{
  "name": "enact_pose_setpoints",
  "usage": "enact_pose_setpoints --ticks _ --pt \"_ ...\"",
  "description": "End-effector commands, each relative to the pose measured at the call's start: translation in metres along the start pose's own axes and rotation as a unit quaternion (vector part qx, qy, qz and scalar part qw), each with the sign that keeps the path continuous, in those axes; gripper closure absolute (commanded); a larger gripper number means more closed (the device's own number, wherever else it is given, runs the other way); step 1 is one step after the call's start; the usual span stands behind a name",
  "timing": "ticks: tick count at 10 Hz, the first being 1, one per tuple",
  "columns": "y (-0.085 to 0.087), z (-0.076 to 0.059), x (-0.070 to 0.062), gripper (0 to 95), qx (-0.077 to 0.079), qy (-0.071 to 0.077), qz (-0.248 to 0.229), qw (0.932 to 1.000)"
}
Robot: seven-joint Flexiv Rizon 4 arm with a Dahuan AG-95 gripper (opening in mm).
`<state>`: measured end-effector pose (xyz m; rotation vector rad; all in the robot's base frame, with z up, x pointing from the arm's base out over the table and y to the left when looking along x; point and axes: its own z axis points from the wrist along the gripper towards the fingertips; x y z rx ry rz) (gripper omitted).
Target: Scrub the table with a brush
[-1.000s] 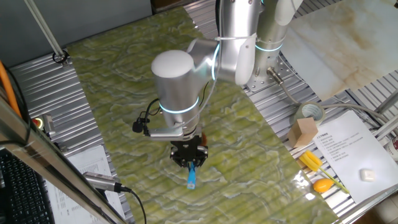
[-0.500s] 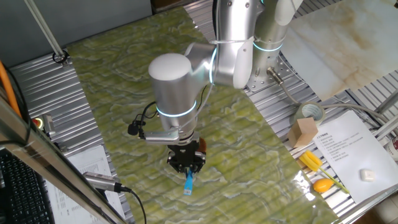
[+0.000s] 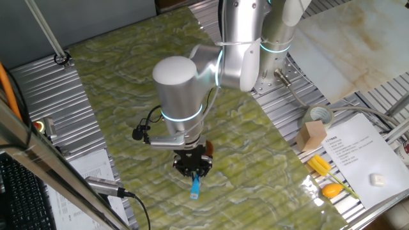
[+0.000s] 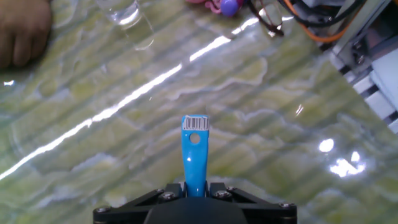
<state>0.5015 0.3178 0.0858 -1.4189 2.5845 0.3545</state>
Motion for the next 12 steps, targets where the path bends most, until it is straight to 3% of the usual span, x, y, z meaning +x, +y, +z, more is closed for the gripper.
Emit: enact_pose_setpoints --ticks 1,3,6,7,10,12 --pt "0.010 -0.003 0.011 95.0 -0.002 0.010 -0.004 0.9999" --pt "0.021 -0.004 0.025 95.0 -0.001 0.018 -0.008 0.9998" --pt "0.025 -0.003 0.029 95.0 0.000 0.017 0.001 0.9999" --pt "0.024 -0.003 0.028 95.0 0.001 0.016 0.003 0.9999" --pt "0.007 -0.004 0.005 95.0 0.001 0.013 0.009 0.9999" --pt "0.004 -0.005 0.001 95.0 0.002 0.016 0.007 0.9999"
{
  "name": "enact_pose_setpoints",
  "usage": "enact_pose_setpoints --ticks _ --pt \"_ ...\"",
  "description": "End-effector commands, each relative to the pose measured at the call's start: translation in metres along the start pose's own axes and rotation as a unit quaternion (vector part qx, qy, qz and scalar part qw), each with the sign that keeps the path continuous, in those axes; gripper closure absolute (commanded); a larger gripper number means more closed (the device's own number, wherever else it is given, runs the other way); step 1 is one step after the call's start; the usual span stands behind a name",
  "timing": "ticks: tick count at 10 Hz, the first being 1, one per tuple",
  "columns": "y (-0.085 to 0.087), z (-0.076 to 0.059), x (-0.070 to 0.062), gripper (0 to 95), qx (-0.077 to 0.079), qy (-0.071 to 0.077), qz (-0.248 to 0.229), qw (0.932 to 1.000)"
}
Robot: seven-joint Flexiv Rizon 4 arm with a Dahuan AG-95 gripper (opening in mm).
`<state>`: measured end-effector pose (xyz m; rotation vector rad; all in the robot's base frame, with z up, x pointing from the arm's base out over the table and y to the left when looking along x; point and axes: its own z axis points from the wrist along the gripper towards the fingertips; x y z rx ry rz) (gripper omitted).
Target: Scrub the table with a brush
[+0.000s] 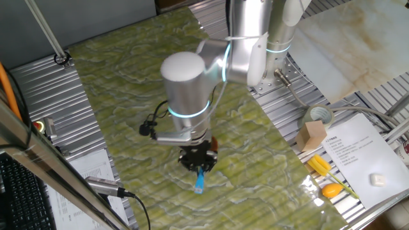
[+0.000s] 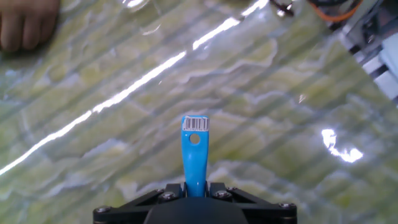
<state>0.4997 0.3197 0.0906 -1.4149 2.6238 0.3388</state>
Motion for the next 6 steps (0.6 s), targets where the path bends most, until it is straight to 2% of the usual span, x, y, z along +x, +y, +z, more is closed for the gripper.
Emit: enact_pose_setpoints --ticks 1,3,6 --pt "0.002 0.000 0.005 95.0 0.005 0.003 -0.004 1.0000" --pt "0.012 0.002 0.018 95.0 0.007 0.013 -0.008 0.9999" --pt "0.021 0.004 0.030 95.0 0.009 0.018 -0.009 0.9998"
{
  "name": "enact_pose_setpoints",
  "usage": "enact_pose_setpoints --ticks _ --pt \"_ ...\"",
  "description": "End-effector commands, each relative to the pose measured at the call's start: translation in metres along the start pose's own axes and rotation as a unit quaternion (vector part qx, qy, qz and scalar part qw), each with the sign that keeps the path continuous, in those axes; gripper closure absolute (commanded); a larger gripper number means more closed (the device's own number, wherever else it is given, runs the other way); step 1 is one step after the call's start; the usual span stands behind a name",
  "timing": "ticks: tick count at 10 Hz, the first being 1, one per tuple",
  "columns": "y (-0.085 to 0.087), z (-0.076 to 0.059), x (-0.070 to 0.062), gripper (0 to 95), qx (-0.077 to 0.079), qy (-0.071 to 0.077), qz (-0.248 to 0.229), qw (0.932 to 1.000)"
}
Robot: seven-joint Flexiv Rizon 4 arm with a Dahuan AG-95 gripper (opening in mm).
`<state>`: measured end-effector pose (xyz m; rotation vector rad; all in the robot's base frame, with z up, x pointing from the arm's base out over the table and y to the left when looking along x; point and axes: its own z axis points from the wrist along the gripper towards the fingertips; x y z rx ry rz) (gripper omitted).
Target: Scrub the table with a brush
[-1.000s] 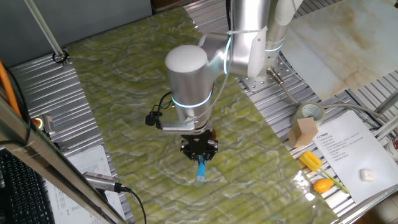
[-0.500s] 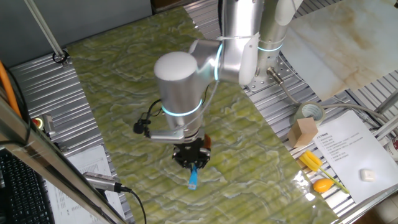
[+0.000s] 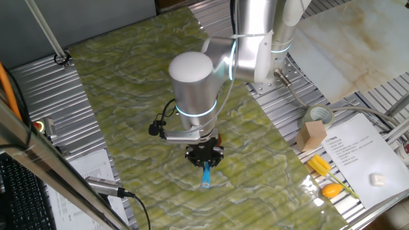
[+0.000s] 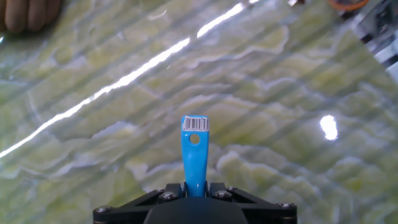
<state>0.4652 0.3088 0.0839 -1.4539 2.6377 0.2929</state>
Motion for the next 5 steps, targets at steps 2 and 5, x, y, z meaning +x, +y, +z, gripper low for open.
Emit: enact_pose_setpoints --ticks 2,5 --pt "-0.004 0.001 -0.002 95.0 0.002 -0.003 0.011 0.9999" --pt "-0.021 0.003 -0.023 95.0 0.002 -0.007 0.013 0.9999"
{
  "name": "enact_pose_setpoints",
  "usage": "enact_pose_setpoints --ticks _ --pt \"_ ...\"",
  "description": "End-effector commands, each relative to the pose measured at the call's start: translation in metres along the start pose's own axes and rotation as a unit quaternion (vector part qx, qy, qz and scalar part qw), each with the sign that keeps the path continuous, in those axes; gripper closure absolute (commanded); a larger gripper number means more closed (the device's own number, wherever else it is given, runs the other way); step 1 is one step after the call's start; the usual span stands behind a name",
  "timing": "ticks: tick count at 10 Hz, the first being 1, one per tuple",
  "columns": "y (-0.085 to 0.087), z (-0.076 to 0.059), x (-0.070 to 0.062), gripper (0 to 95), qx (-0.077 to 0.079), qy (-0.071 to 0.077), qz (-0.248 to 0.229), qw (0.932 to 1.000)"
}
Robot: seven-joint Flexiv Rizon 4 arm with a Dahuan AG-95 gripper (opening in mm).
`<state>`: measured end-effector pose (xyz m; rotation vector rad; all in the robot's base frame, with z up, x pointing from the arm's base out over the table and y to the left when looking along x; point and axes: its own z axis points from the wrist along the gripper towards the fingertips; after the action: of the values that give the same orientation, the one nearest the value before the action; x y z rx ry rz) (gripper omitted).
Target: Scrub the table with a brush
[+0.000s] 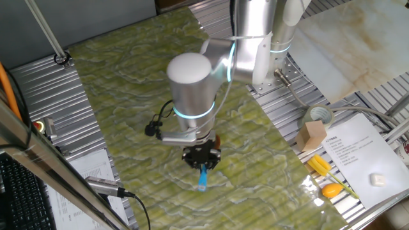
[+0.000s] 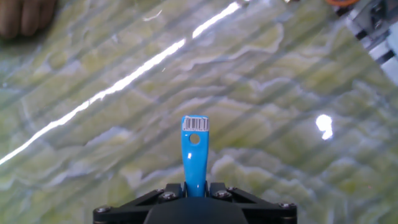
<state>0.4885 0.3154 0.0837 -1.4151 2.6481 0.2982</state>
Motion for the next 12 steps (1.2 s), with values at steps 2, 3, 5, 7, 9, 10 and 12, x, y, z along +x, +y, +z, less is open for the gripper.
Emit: enact_pose_setpoints --ticks 2,3,5,7,9,10,12 --pt "-0.010 0.000 -0.015 95.0 0.000 -0.002 0.001 1.0000" --pt "-0.010 0.000 -0.015 95.0 0.000 -0.001 -0.001 1.0000" --pt "-0.006 0.002 -0.008 95.0 0.001 0.002 -0.009 1.0000" --pt "0.006 0.004 0.009 95.0 0.001 0.007 -0.015 0.9999" --pt "0.014 0.005 0.018 95.0 0.001 0.011 -0.017 0.9998" --pt "0.019 0.006 0.024 95.0 0.000 0.013 -0.018 0.9998" --pt "0.018 0.006 0.023 95.0 0.001 0.011 -0.005 0.9999"
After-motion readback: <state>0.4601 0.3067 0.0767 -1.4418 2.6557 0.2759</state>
